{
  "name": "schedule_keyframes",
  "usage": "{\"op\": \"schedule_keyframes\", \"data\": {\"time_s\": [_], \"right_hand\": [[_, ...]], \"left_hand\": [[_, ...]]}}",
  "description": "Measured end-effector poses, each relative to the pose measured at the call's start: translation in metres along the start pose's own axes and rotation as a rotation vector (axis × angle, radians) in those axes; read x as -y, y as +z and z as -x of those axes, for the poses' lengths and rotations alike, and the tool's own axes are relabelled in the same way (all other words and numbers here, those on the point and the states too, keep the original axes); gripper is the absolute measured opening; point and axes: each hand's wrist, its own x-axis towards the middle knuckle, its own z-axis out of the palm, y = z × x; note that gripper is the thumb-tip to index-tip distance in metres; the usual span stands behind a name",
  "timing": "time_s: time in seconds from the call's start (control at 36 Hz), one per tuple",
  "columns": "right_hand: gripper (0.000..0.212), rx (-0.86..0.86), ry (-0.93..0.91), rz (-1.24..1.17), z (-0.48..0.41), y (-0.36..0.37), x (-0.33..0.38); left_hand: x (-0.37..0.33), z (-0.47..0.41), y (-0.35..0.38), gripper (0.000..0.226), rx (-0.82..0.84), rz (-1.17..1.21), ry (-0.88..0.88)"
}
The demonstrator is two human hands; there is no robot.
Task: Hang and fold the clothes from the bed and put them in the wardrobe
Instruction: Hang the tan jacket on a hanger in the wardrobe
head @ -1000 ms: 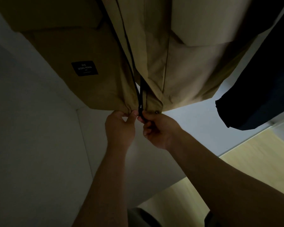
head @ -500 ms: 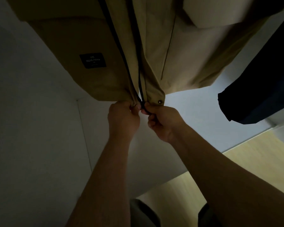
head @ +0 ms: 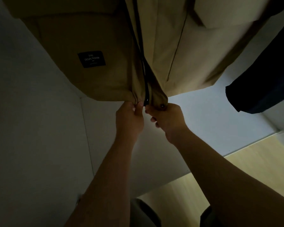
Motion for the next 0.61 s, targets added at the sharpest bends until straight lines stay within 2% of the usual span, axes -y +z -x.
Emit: {"op": "schedule_keyframes", "data": {"time_s": [0.17,0.28,0.33,0.42,0.47,0.53,0.61], "right_hand": [[0.039,-0.207,-0.286,0.300,0.001,-0.003,-0.004],[0.039,-0.420,-0.515,0.382,0.003,-0.006,-0.002],[0.035,-0.466,-0.602,0.464,0.002,-0.009,0.001],[0.032,-0.433,-0.782,0.612,0.003,-0.011,0.002],[0.022,-0.372,-0.903,0.657,0.003,-0.012,0.001],[0.013,-0.280,-0.959,0.635,0.004,-0.012,0.000],[0.014,-0.198,-0.976,0.577,0.005,-0.012,0.002]], "left_hand": [[0.006,-0.004,0.002,0.020,-0.023,0.093,-0.007],[0.009,-0.007,0.002,0.024,-0.043,0.165,-0.060],[0.009,-0.006,0.003,0.023,-0.035,0.182,-0.080],[0.005,-0.006,0.003,0.019,0.017,0.262,-0.114],[0.002,-0.005,0.002,0.016,0.052,0.374,-0.140],[0.000,-0.003,0.001,0.010,0.071,0.483,-0.158],[0.000,-0.002,-0.002,0.011,0.055,0.553,-0.157]]}}
